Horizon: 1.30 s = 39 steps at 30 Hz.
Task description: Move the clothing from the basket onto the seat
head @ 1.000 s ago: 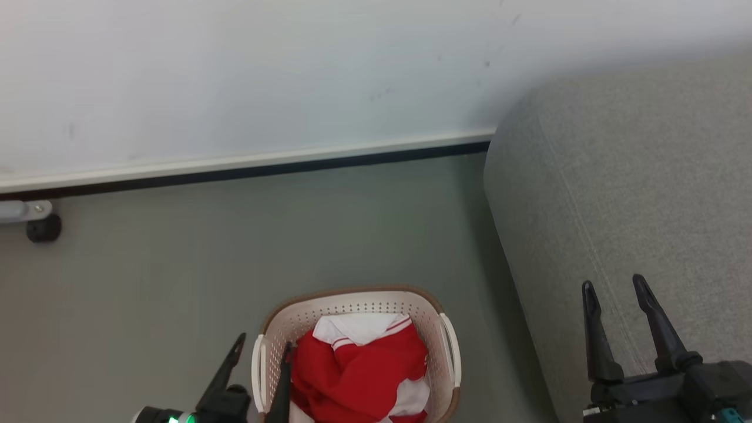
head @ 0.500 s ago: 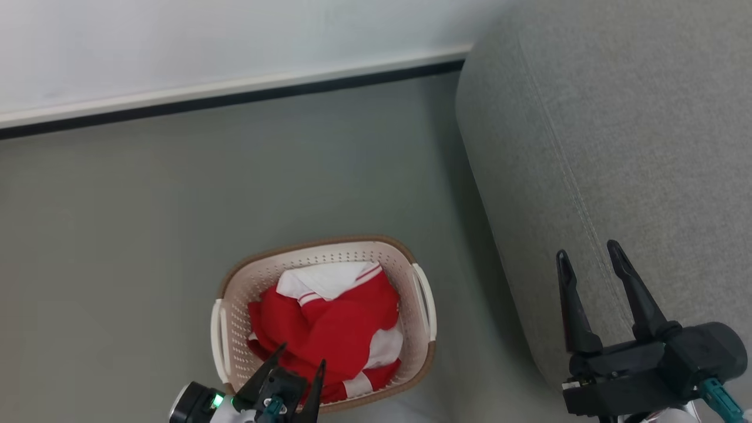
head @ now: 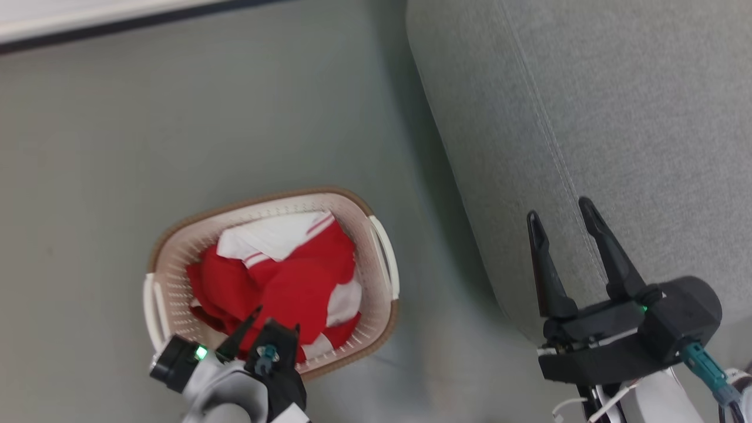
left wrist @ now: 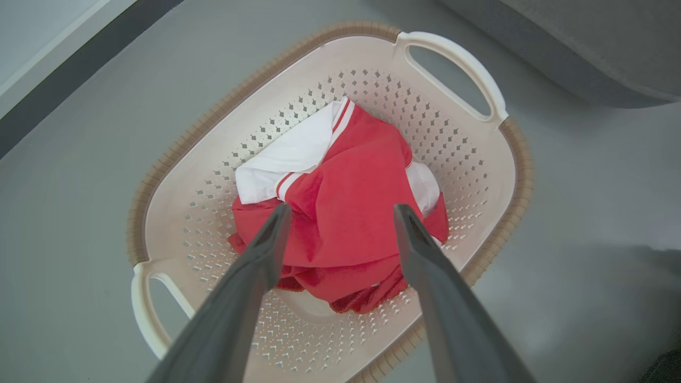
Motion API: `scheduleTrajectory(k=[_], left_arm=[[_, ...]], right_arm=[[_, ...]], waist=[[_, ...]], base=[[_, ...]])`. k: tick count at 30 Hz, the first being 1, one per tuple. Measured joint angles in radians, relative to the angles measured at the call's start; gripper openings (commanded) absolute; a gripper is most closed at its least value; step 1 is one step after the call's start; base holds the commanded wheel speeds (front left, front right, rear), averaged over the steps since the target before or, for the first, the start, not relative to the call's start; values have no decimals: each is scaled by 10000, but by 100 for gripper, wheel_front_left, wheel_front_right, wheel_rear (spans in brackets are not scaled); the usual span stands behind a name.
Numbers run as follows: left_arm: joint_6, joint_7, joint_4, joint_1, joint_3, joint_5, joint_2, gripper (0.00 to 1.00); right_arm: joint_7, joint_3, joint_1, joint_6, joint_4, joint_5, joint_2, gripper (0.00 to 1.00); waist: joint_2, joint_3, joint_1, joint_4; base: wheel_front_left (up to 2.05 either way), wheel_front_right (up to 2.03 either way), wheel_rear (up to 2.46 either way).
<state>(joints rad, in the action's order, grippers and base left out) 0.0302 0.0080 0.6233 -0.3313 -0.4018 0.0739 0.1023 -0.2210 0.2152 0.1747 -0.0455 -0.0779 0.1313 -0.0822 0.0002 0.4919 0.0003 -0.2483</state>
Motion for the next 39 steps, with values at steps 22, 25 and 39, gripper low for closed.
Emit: scheduleTrajectory(k=[22,25,39], left_arm=[[316,744,1114,-2504,671,263,993,100],[316,759,1129,-2739,704,268,1072,100],[403,780,1801,-3432,756,468,1264,48]], right_arm=[[-178,134,2264,-88,-10,270,188,100],[-180,153,2457,-88,-8,326,199,100],[-286,454,3305,-88,700,512,293,100]], waist=[[1,3128,-1,-1034],[1,3395,-2,-1082],[0,4784,-3,-1491]], base=[[0,0,0],[0,0,0],[0,0,0]])
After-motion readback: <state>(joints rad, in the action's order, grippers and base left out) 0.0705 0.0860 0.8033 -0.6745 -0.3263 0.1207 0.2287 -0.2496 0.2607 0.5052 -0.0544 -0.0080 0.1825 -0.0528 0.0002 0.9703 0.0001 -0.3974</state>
